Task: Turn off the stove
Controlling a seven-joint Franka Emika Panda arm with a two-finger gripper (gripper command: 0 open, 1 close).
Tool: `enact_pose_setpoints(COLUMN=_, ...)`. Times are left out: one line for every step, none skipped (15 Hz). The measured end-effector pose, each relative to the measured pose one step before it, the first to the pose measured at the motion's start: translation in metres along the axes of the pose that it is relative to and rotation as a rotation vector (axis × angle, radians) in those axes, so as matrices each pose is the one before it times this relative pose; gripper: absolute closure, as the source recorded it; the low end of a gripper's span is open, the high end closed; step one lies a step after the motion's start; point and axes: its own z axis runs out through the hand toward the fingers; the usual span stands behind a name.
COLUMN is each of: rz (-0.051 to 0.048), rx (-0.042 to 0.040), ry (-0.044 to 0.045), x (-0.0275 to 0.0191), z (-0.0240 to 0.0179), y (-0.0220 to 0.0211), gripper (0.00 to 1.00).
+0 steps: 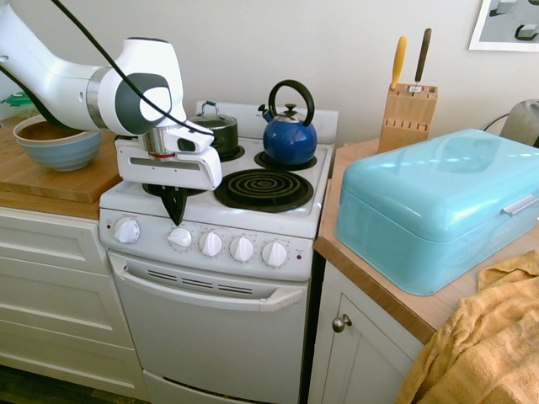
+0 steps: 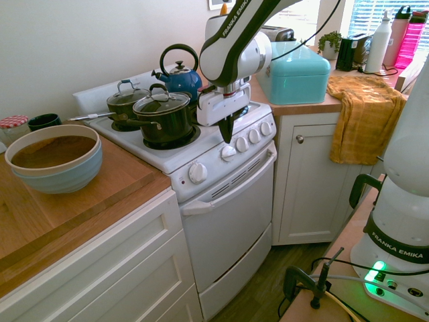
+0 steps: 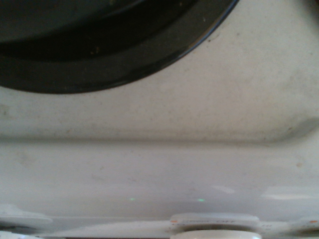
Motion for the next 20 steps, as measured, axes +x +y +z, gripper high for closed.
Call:
enact_pose_setpoints(rz=0.00159, rx=-0.00448, ry=-0.00646, x=0.00059, z=0.00389, y=0.00081, gripper=1.00)
enact_pose_setpoints(rz=0.00220, rx=-0.00283, ry=-0.00614, x=0.00054, z=0.00310, y=0.00092, gripper=1.00)
enact_pose_setpoints(rz=0.00265, rx=-0.00185, ry=-0.00444, x=0.00139, z=0.00257, y=0.00148, gripper=1.00)
enact_pose_setpoints(rz=0.00283, rx=-0.00031, ry=-0.00219, x=0.00227, z=0.00122, y=0.00140, gripper=1.00)
enact_pose_setpoints(rz=0.00348, rx=-0.00058, ry=-0.00224, x=0.00258, z=0.00144, y=0.00113, gripper=1.00)
enact_pose_setpoints(rz=0.00292, rx=-0.00299, ry=-0.00443, x=0.00178, z=0.00292, y=0.00086, gripper=1.00)
enact_pose_setpoints(rz=0.00128, rx=-0.00605, ry=-0.00751, x=0.00097, z=0.00458, y=-0.00007, gripper=1.00)
enact_pose_setpoints(rz=0.00219, rx=-0.00675, ry=-0.00748, x=0.00133, z=0.00219, y=0.00045, gripper=1.00)
enact_pose_setpoints(rz=0.00113, rx=-0.00483, ry=-0.00453, x=0.00122, z=0.00116, y=0.00018, gripper=1.00)
enact_pose_setpoints(rz=0.00286, rx=-0.00514, ry=-0.00502, x=0.00157, z=0.00254, y=0.00085, gripper=1.00)
enact_pose_setpoints(rz=0.00298, rx=-0.00640, ry=-0.00695, x=0.00118, z=0.00343, y=0.00105, gripper=1.00)
enact_pose_setpoints(rz=0.00198, rx=-0.00608, ry=-0.00670, x=0.00053, z=0.00414, y=0.00088, gripper=1.00)
enact_pose_setpoints(rz=-0.00088, rx=-0.00476, ry=-0.00728, x=-0.00014, z=0.00439, y=0.00023, gripper=1.00)
enact_pose_setpoints(rz=-0.00655, rx=0.00101, ry=-0.00934, x=-0.00034, z=0.00327, y=-0.00003, gripper=1.00)
enact_pose_setpoints(rz=-0.00864, rx=0.00810, ry=-0.01315, x=0.00010, z=0.00220, y=0.00056, gripper=1.00)
enact_pose_setpoints(rz=-0.00517, rx=0.01360, ry=-0.01816, x=0.00066, z=0.00118, y=0.00187, gripper=1.00)
enact_pose_setpoints(rz=-0.00212, rx=0.01904, ry=-0.01841, x=0.00197, z=0.00025, y=0.00343, gripper=1.00)
enact_pose_setpoints(rz=0.00059, rx=0.02317, ry=-0.01945, x=0.00219, z=0.00009, y=0.00378, gripper=1.00)
enact_pose_setpoints(rz=0.00107, rx=0.02230, ry=-0.01941, x=0.00206, z=0.00008, y=0.00393, gripper=1.00)
enact_pose_setpoints(rz=0.00075, rx=0.01844, ry=-0.01600, x=0.00156, z=0.00003, y=0.00329, gripper=1.00)
